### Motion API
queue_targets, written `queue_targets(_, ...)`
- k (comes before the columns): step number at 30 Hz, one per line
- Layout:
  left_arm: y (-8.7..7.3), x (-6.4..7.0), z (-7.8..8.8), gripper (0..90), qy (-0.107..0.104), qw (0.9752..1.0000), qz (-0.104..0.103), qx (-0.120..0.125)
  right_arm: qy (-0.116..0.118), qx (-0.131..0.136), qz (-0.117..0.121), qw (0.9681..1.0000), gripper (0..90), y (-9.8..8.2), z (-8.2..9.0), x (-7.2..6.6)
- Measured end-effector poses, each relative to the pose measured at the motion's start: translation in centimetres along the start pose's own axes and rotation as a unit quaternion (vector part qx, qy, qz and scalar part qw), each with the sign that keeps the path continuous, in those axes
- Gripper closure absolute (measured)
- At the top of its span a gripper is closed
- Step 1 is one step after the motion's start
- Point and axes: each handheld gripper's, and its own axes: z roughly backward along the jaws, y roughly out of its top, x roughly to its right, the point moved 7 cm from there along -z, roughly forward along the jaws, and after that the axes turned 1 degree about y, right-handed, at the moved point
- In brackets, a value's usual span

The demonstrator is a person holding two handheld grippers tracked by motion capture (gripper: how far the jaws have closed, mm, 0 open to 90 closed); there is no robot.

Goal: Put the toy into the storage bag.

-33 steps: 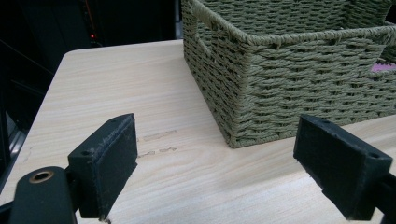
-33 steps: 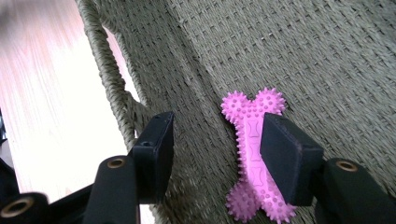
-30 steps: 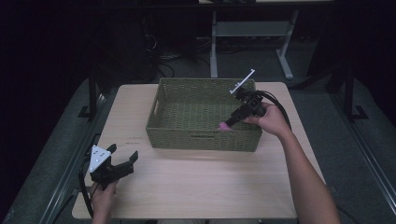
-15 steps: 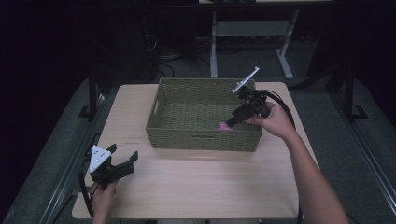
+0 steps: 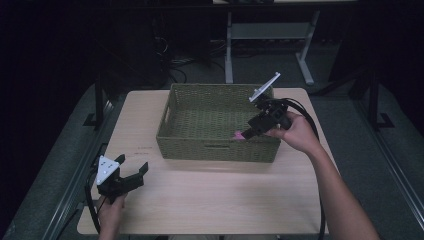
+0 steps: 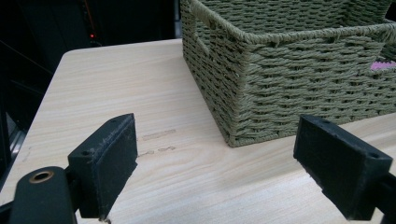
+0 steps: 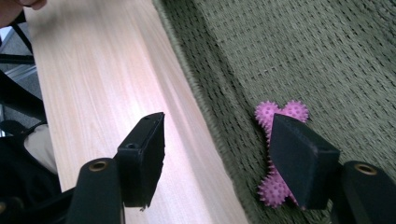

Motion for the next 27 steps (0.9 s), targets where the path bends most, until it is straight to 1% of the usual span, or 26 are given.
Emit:
queue_targets(5, 0.0, 0.0, 0.0, 13.0, 0.0, 1.0, 0.0, 0.0, 0.004, 0.007, 0.0, 1.0, 33.8, -0.4, 0.4, -0.6)
queue_targets(13, 0.0, 0.0, 0.1, 13.0, 0.001, 1.0, 0.002, -0.001, -0.001, 0.011, 0.002, 0.9999, 33.7, -1.2, 1.0, -1.3)
queue_targets(18, 0.0, 0.1, 0.0, 13.0, 0.0, 1.0, 0.0, -0.001, -0.001, 0.011, 0.002, 0.9999, 32.8, -1.6, 1.1, -1.6)
queue_targets(21, 0.0, 0.1, 0.0, 13.0, -0.001, 1.0, 0.001, 0.0, -0.003, 0.014, 0.002, 0.9999, 31.4, -2.1, 0.9, -1.7)
queue_targets(27, 0.0, 0.1, 0.0, 13.0, 0.0, 1.0, 0.001, 0.0, -0.003, 0.012, 0.004, 0.9999, 30.7, -2.8, 0.6, -2.2)
